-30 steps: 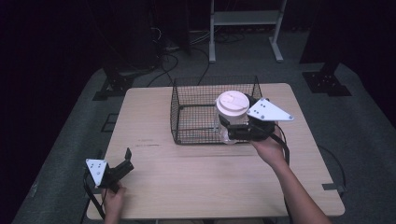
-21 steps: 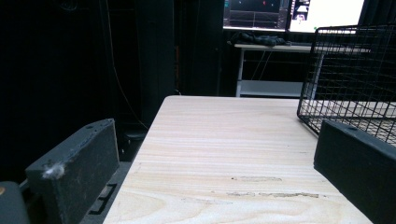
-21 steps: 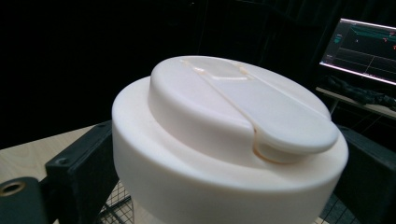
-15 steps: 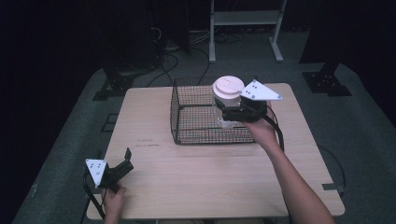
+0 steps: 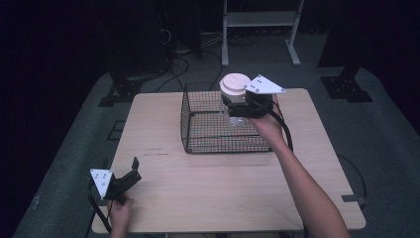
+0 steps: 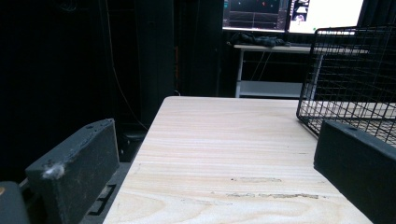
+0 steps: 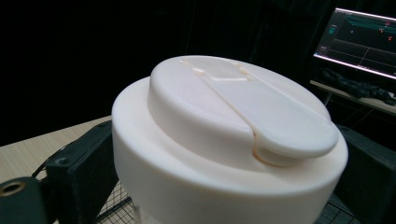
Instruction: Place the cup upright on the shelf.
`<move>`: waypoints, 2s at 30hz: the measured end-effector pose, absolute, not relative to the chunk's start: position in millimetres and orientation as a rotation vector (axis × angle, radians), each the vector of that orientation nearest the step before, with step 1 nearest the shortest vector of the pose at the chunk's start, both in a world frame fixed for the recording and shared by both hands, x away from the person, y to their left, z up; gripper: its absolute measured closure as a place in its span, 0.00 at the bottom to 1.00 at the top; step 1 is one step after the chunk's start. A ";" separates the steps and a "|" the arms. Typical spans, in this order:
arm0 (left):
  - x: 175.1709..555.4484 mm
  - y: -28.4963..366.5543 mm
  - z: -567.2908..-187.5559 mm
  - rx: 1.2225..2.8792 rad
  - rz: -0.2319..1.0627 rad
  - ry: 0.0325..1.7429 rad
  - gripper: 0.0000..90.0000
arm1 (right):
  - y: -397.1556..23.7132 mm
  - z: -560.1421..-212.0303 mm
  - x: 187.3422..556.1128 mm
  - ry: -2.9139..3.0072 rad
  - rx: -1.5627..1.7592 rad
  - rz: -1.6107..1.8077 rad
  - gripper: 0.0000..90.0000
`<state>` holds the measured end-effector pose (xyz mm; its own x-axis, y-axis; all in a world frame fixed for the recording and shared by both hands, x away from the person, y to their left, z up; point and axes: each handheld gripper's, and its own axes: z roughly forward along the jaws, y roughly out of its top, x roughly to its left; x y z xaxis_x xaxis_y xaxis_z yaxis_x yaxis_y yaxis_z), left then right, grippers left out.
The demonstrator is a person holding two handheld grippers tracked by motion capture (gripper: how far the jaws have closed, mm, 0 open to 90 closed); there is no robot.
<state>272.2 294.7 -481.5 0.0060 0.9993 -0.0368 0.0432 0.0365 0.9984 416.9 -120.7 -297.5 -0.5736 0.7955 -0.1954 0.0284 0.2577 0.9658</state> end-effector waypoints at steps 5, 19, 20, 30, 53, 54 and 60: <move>272.1 294.6 -481.5 1.218 1.157 1.252 0.00 | -115.7 -299.9 426.6 1.829 0.757 1.365 0.05; 271.9 294.2 -481.2 1.220 1.161 1.249 0.00 | -107.5 -318.5 447.2 1.841 0.785 1.368 0.05; 271.8 294.2 -481.2 1.220 1.161 1.248 0.00 | -106.7 -320.1 448.3 1.844 0.787 1.368 0.05; 271.7 293.7 -481.2 1.221 1.163 1.247 0.00 | -99.2 -336.7 457.9 1.866 0.793 1.371 0.05; 271.8 294.0 -481.2 1.219 1.164 1.248 0.00 | -94.5 -363.1 477.2 1.902 0.838 1.354 0.05; 271.8 294.0 -481.2 1.219 1.163 1.247 0.00 | -93.9 -363.7 477.3 1.908 0.841 1.351 0.05; 271.9 294.2 -481.2 1.214 1.161 1.249 0.00 | -92.4 -368.3 480.0 1.928 0.838 1.347 0.05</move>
